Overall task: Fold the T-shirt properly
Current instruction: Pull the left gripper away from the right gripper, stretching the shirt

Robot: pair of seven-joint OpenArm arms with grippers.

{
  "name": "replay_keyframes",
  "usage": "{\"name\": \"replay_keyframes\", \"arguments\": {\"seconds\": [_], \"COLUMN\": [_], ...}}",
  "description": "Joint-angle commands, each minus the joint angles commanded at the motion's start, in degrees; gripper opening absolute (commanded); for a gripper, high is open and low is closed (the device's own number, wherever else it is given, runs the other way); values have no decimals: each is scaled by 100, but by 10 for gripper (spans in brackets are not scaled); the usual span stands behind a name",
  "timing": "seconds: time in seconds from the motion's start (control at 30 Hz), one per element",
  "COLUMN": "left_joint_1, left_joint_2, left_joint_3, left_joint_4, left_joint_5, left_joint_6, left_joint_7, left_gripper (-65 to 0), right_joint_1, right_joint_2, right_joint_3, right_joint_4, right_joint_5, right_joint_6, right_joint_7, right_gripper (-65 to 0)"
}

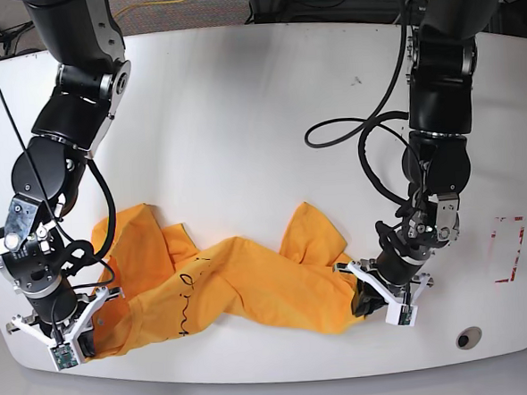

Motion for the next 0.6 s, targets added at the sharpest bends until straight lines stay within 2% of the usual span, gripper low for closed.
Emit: {"name": "replay_keyframes", "arguments": {"seconds": [0.13,0.4,0.47,0.6], "left_joint_1": [-43,-166,-277,-329], "left_joint_2": [-97,-313,-413,-521], "left_joint_3": [-219,-848,-1156,-1360], "left_joint_4": [412,950,1120,1317], "left_joint_5": [-11,26,29,31], "left_joint_6": [-132,68,114,109], "left_joint_7": [-1,173,424,563], "left_gripper": [-636,-632,-629,-629], "right_joint_1": [70,243,305,373], "right_joint_2": [11,39,39,55], "right_joint_3": [18,2,-6,2], "right_joint_4": [44,40,-14,-34], "right_joint_5": [20,0,-39,-50], "right_joint_6": [28,-25,-48,-57], "right_joint_7": [4,-4,-39,-48], "right_gripper": [-650,-650,-650,-650]}}
